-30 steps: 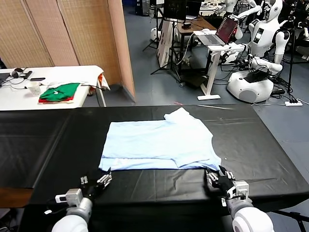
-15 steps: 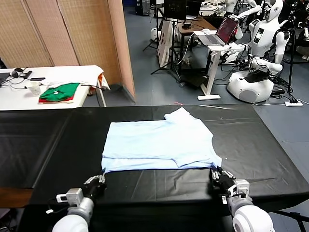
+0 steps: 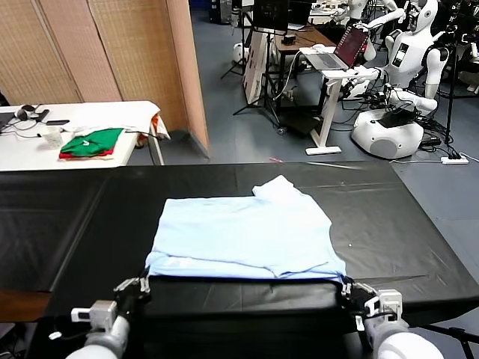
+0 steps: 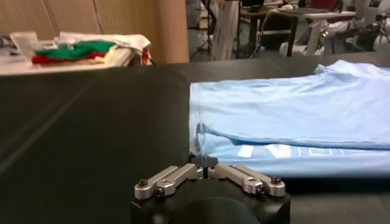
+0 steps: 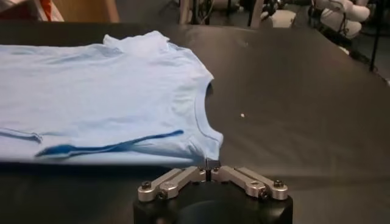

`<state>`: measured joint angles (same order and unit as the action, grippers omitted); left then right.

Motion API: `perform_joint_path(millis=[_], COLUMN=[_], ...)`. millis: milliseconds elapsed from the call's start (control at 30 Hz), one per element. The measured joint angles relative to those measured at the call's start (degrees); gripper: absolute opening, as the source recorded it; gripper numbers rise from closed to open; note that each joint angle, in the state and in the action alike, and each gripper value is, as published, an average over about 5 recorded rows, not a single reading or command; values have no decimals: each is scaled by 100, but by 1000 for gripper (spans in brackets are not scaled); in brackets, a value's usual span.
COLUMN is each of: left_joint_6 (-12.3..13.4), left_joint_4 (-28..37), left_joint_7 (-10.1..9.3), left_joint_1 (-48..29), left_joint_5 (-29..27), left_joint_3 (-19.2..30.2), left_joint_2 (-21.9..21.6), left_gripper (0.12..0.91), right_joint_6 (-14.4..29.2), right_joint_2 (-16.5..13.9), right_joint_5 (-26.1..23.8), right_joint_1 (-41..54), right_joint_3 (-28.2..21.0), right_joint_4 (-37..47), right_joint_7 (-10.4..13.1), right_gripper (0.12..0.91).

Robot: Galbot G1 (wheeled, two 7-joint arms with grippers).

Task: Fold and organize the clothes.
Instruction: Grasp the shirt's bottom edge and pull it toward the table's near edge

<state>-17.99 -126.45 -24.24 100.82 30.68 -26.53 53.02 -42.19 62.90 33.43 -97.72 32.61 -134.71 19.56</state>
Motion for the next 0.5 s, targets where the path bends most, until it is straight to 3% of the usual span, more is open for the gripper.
perform_joint_path(millis=[200,267,367,500], left_joint_6=[-37,-97,-189,-331], left_joint_4=[-106,-158,-263,-420], left_joint_7=[-124,-232,-368,-498], left_joint_1=[317,379,468,600], left_joint_5=[-49,-17,29,143], left_joint_3=[-40,-48,-55,-92], left_joint_2=[38,67,121,170], left_gripper=[146,146,181,381], right_joint_6=[-1,-1,-1,-1], right_joint_2=[43,22,-9,-16], right_joint_5=[-43,-55,-60,-51], right_joint_1=[-115,-150,-217,-339], right_joint_3=[-68,-59,-28,-10], right_joint_4=[-65,-114,-195,-333], right_joint_7=[-71,-71,-63,-44], right_gripper=[150,196,353,580])
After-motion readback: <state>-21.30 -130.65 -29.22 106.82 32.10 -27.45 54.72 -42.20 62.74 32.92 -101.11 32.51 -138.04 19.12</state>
